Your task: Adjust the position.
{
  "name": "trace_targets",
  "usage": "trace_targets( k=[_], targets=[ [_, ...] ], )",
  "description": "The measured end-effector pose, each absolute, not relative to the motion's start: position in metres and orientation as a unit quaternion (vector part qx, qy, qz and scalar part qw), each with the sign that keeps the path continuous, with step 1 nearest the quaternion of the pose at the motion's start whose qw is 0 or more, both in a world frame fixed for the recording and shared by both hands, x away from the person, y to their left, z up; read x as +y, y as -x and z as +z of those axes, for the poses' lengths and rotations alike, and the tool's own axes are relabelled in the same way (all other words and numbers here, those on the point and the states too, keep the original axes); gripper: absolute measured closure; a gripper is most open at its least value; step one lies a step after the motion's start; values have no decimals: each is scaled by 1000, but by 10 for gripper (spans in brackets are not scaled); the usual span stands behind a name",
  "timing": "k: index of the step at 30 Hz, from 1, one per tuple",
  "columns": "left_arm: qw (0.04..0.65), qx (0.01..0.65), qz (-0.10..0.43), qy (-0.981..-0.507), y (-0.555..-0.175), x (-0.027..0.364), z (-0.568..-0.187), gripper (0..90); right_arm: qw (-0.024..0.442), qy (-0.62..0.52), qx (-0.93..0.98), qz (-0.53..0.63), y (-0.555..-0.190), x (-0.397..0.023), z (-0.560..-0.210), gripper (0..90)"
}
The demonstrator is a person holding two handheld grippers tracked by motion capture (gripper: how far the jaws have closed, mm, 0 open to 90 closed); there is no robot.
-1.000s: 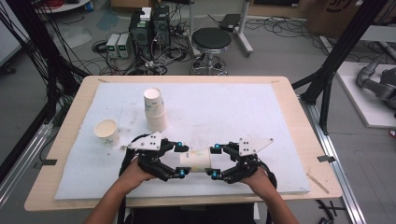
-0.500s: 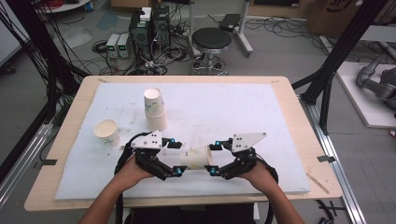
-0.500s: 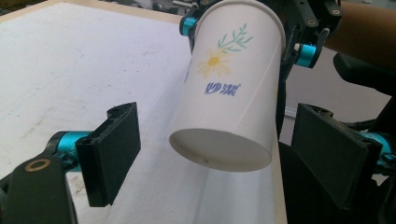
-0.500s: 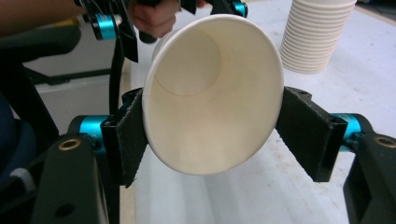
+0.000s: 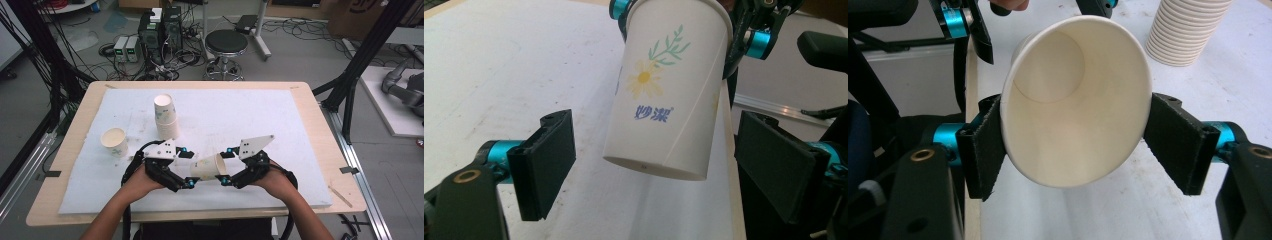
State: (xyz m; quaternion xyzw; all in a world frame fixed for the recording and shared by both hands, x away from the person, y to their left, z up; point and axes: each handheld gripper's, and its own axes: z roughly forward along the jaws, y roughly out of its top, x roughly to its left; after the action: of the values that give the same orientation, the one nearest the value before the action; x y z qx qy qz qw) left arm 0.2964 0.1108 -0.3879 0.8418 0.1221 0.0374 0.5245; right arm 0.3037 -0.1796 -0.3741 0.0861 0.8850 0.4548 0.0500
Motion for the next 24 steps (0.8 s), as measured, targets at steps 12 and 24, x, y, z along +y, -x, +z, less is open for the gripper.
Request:
trace_targets(
  k=[12,24],
  targets=[
    [493,106,37,-863,-299,102,-386,177,58,-65,906,414,-305,-168,-363,282],
    [463,99,34,-880,-300,93,-389,209,75,-31,934,349,-304,-148,-351,282]
  ],
)
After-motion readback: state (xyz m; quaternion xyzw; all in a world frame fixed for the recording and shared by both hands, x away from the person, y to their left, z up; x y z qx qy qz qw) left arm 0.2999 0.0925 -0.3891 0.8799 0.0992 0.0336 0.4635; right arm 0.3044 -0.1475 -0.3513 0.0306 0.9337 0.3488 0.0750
